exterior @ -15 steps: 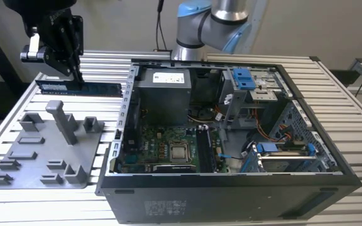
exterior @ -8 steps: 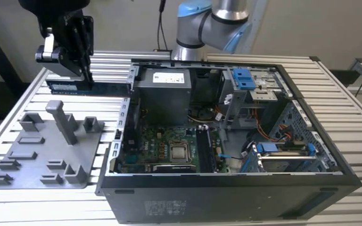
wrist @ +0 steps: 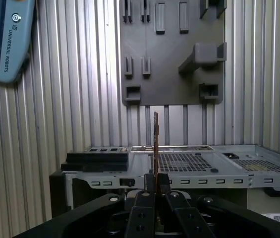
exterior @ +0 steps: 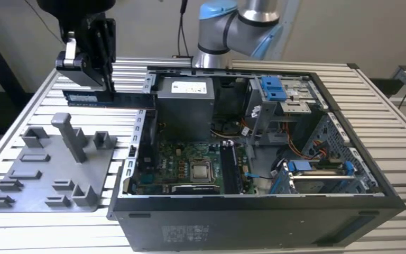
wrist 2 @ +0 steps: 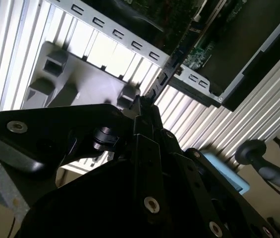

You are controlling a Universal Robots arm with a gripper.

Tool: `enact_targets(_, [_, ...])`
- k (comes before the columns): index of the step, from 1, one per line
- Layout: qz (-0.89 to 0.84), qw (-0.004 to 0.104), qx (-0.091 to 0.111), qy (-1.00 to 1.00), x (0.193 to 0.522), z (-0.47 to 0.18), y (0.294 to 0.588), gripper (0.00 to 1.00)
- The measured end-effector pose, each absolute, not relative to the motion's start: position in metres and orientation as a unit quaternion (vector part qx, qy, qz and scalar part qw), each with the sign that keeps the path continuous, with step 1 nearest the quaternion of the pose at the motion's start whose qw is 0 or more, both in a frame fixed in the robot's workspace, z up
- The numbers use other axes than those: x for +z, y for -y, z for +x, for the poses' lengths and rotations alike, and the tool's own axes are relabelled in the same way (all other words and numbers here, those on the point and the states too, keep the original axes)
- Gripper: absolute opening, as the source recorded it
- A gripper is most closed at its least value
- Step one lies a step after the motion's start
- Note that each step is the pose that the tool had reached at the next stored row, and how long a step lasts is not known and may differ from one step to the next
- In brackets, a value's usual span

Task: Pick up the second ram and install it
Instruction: 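Pick up the second ram and move it above second insertion slot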

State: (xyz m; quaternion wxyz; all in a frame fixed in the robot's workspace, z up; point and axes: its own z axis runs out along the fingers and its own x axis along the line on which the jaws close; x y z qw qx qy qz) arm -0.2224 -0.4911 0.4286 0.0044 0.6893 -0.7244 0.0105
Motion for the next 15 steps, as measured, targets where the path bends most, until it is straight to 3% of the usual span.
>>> enact_targets(15, [0.689, 0.004, 0.01, 0.724, 0.429, -0.203, 0.491, 0.14])
